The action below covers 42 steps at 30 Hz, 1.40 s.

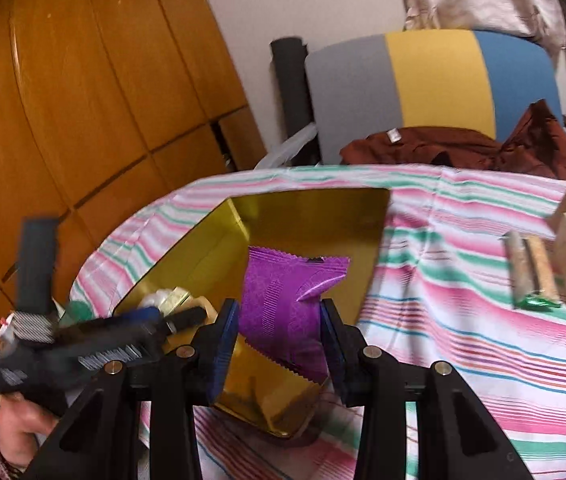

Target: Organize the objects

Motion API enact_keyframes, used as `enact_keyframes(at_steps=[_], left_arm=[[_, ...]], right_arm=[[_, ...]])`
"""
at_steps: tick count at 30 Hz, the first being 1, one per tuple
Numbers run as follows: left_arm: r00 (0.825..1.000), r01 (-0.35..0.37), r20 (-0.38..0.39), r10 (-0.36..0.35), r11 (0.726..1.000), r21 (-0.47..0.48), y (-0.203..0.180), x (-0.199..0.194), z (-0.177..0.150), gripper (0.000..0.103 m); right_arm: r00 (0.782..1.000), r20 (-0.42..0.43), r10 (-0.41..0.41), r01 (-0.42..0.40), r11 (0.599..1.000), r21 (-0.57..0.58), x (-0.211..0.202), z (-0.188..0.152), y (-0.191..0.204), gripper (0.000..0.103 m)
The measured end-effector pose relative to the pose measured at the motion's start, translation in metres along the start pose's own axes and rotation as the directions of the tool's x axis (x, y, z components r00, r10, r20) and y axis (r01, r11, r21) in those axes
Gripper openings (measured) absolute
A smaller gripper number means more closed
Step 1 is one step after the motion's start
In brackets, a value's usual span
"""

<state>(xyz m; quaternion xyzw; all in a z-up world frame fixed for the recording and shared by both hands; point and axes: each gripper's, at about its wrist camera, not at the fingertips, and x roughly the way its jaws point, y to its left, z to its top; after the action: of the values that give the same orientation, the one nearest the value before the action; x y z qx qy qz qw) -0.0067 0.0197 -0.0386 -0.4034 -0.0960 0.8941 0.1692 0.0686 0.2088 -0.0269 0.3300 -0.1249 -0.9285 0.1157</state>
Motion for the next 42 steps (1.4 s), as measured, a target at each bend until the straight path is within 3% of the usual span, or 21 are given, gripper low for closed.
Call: enact_keyframes(at_steps=[5, 9, 23, 36, 42], left_arm=[[0.991, 0.006, 0.133, 0.008, 0.994, -0.108, 0.020, -0.030, 0.018, 0.097], [0.983, -0.025, 0.174, 0.053, 0.987, -0.161, 0.034, -0.040, 0.028, 0.098], [0.985, -0.057, 0.153, 0.083, 0.984, -0.166, 0.035, -0.038, 0.024, 0.098], [0.990, -0.063, 0.116, 0.080, 0.988, -0.145, 0.022, -0.031, 0.018, 0.102], [0.993, -0.061, 0.092, 0.068, 0.996, -0.072, 0.002, -0.026, 0.012, 0.103]], right_arm=[[0.996, -0.081, 0.029, -0.030, 0.999, -0.012, 0.019, -0.007, 0.010, 0.041], [0.993, -0.111, 0.037, -0.041, 0.999, -0.026, 0.029, -0.009, 0.018, 0.041], [0.984, -0.172, 0.043, -0.045, 0.999, -0.009, 0.050, -0.011, 0.028, 0.048], [0.995, -0.095, 0.013, -0.011, 1.000, 0.021, 0.032, -0.005, 0.017, 0.051], [0.998, -0.053, -0.041, 0.044, 0.998, 0.048, 0.018, 0.003, 0.000, 0.051]])
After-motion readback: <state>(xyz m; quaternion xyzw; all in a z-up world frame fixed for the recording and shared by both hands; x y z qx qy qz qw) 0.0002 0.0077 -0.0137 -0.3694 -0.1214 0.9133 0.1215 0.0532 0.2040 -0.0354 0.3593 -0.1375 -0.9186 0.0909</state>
